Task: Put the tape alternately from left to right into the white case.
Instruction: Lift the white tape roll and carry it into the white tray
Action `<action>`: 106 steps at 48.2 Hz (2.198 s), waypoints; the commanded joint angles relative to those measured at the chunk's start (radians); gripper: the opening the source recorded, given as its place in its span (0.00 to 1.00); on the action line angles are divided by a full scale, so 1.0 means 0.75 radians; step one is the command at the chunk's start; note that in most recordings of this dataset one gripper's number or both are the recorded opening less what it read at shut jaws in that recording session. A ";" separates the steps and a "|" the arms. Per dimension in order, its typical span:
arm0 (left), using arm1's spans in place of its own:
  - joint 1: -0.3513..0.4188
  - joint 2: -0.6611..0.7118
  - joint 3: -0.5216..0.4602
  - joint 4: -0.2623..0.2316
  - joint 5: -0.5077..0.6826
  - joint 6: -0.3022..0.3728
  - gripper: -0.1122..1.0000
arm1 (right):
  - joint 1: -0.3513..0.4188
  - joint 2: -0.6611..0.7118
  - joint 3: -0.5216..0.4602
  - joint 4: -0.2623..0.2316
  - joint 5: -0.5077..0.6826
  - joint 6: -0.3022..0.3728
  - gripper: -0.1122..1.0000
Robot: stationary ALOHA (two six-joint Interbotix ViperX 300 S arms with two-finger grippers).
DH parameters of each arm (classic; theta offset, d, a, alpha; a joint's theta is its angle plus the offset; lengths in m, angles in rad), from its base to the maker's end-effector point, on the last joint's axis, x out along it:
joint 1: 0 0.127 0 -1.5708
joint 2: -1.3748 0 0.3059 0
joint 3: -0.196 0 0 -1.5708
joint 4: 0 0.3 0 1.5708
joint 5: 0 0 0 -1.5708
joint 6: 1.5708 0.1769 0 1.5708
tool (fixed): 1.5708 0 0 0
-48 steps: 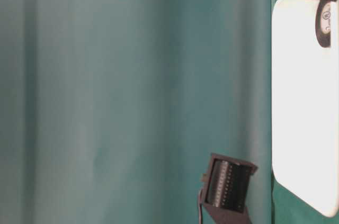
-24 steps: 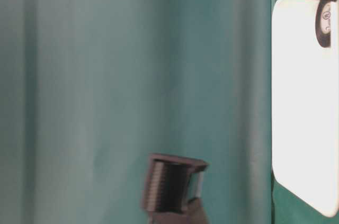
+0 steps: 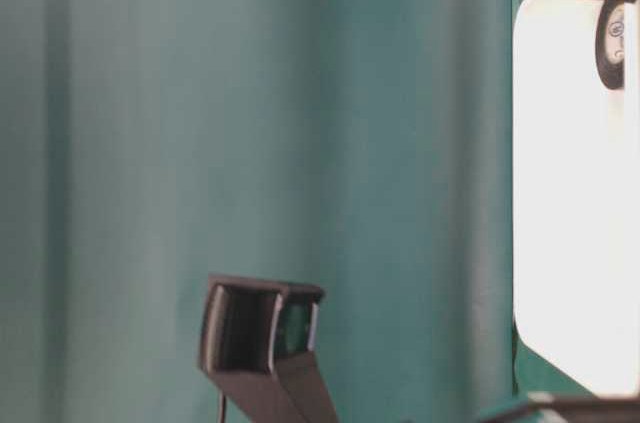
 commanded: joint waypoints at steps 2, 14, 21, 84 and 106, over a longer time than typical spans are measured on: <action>0.061 -0.049 -0.025 0.004 -0.006 0.074 0.08 | 0.004 -0.012 -0.012 -0.002 -0.008 0.002 0.77; 0.178 -0.065 -0.037 0.004 0.004 0.297 0.08 | 0.004 -0.012 -0.012 -0.002 -0.008 0.006 0.77; 0.258 -0.065 -0.051 0.006 0.022 0.382 0.08 | 0.004 -0.012 -0.012 -0.002 -0.006 0.018 0.77; 0.636 0.313 -0.442 0.004 -0.025 0.978 0.08 | 0.004 0.000 -0.010 -0.002 -0.008 0.022 0.77; 0.642 0.335 -0.442 0.004 -0.039 1.002 0.08 | 0.004 0.000 -0.012 -0.002 -0.008 0.022 0.77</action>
